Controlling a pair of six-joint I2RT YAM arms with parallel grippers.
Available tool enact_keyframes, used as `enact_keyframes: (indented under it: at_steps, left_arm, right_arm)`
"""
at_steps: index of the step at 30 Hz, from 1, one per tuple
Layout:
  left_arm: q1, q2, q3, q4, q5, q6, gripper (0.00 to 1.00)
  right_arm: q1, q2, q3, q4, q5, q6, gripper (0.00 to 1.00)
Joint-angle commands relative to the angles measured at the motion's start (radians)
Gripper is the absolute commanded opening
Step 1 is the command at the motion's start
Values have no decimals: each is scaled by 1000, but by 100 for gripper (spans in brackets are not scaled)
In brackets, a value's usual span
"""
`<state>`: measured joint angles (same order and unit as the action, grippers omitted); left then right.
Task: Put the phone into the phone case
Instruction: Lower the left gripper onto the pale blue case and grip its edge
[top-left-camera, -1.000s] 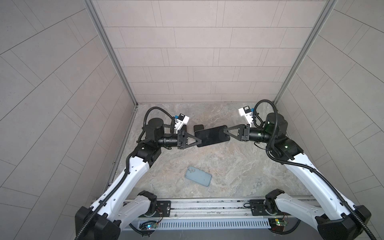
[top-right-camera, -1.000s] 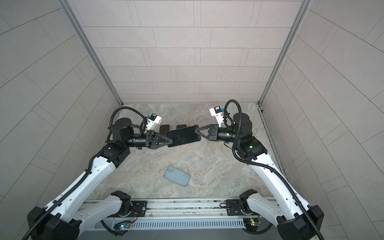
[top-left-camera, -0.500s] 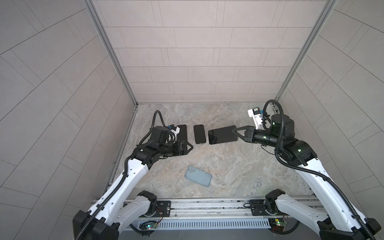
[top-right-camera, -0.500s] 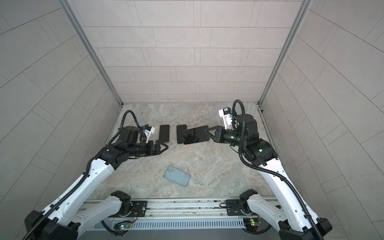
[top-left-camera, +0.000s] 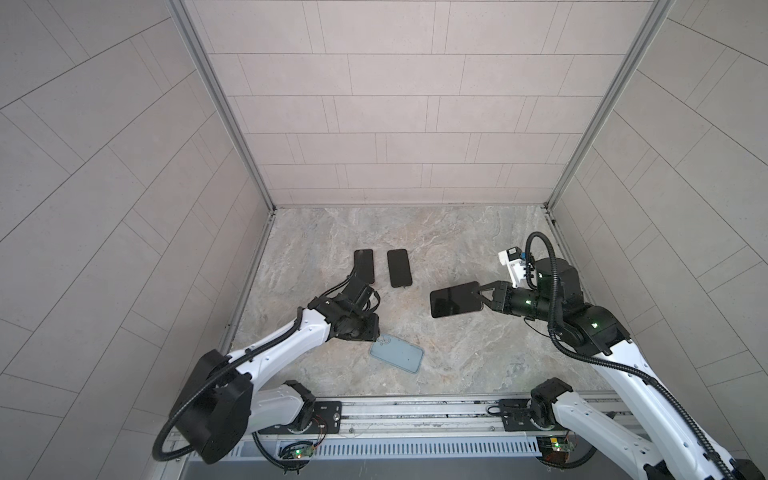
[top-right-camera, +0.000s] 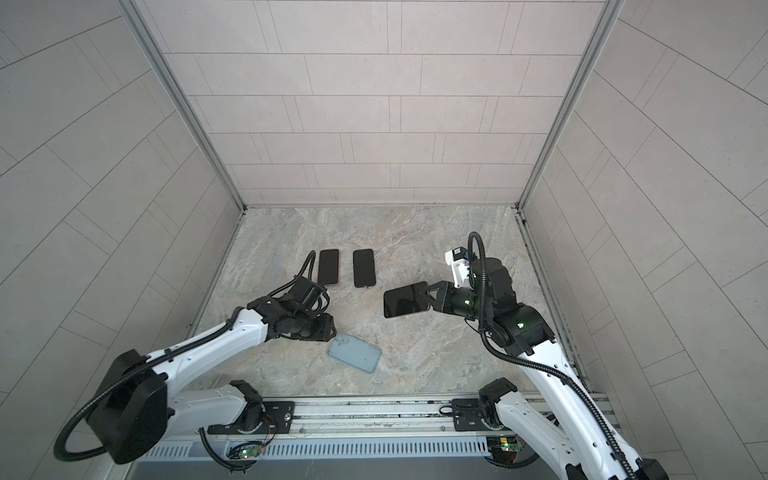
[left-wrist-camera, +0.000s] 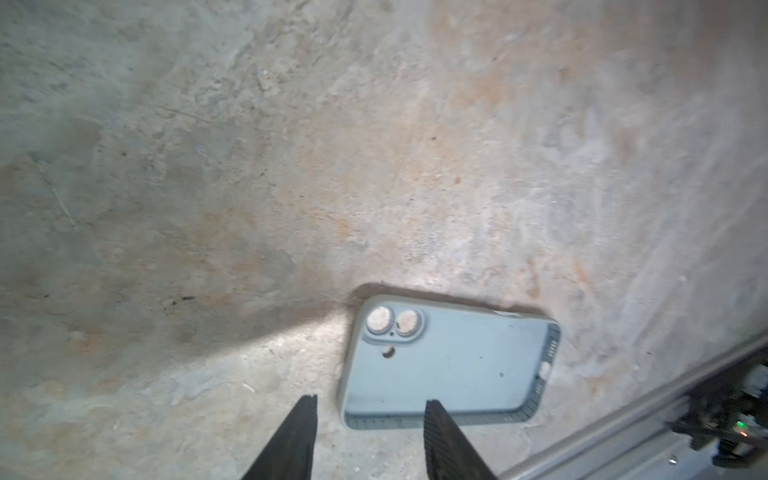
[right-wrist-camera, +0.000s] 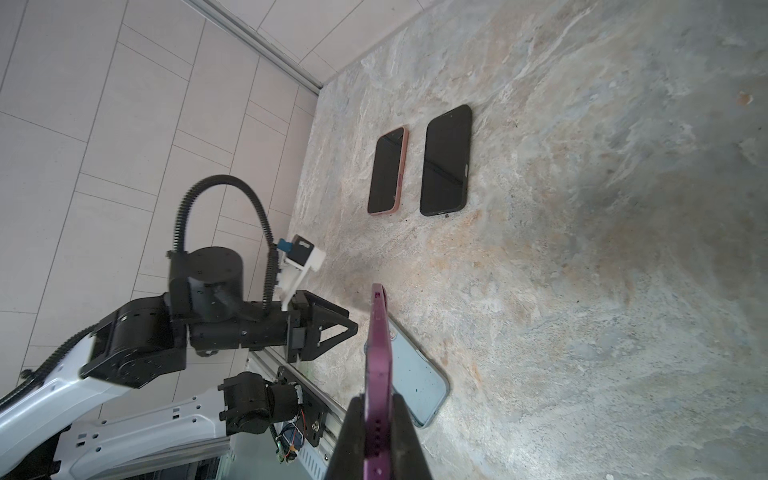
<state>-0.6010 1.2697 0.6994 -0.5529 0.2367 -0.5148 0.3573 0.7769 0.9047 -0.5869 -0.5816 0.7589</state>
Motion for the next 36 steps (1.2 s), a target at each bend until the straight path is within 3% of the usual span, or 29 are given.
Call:
enact_keyframes:
  at_steps: [1, 10, 16, 24, 28, 32, 36]
  left_arm:
    - [-19, 36, 28, 38, -95, 12, 48]
    - [-63, 133, 34, 76, -111, 9, 38]
    - [-77, 179, 23, 79, -141, 19, 24]
    - [-75, 246, 88, 58, -189, 63, 13]
    - [-63, 302, 159, 53, -187, 85, 0]
    - [-34, 362, 254, 48, -173, 115, 0]
    - [-2, 405, 327, 47, -160, 128, 0]
  right_arm:
    - [0, -21, 1, 51, -3, 0, 0]
    - [0, -24, -7, 47, -15, -1, 0]
    - [0, -24, -18, 57, -11, 0, 0]
    - [0, -17, -13, 61, -11, -7, 0]
    - [0, -11, -24, 67, -11, -5, 0]
    - [1, -2, -86, 130, -9, 77, 0]
    - [15, -12, -240, 344, -5, 246, 0]
